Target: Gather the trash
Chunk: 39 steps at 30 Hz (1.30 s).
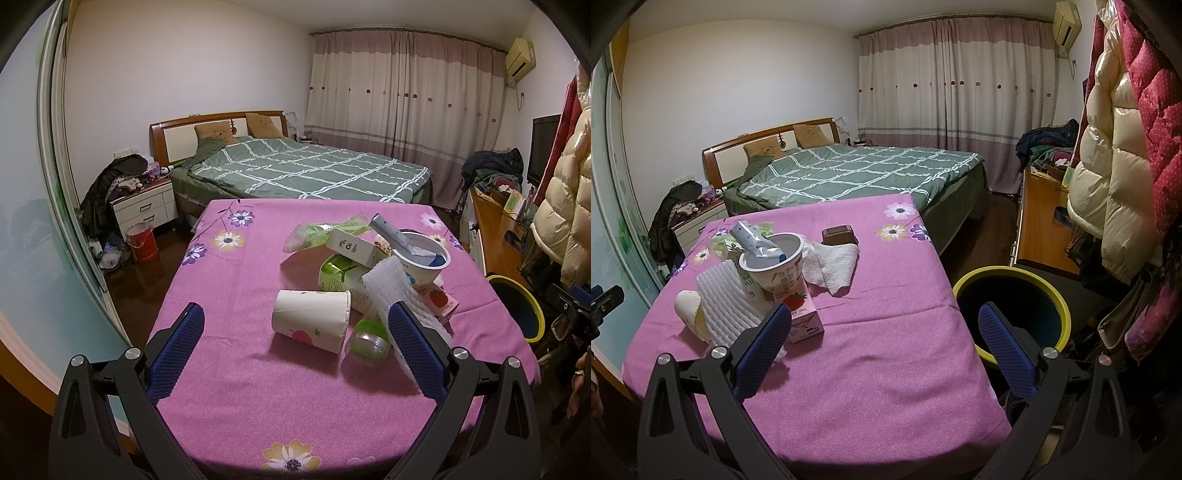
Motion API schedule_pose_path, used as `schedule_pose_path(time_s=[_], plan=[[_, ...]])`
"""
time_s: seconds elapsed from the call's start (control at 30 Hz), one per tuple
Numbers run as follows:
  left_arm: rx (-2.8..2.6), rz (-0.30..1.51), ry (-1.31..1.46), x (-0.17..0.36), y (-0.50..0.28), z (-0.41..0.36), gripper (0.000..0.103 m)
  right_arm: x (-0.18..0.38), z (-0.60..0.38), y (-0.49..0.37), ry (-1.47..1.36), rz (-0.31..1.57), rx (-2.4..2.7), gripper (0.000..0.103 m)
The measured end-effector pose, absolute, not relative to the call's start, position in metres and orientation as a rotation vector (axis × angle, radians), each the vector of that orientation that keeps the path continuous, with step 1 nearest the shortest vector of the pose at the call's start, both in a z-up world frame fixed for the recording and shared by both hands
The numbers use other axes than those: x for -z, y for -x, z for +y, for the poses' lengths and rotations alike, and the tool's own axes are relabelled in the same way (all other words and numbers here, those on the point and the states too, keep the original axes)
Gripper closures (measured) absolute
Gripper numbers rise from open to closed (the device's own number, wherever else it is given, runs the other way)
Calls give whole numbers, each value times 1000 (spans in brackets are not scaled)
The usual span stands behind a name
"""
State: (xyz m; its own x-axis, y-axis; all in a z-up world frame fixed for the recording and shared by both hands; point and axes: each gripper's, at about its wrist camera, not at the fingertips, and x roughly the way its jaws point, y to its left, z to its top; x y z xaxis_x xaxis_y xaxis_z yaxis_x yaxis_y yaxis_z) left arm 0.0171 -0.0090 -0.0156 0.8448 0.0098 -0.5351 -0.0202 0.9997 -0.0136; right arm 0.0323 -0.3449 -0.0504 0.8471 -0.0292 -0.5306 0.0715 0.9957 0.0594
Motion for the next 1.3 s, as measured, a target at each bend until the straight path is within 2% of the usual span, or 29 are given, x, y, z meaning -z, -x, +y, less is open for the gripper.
schedule_pose_path(time_s=[1.3], plan=[[-25,571,-6,19,-20,-11,5,53,-344,-36,-72,561,56,6]])
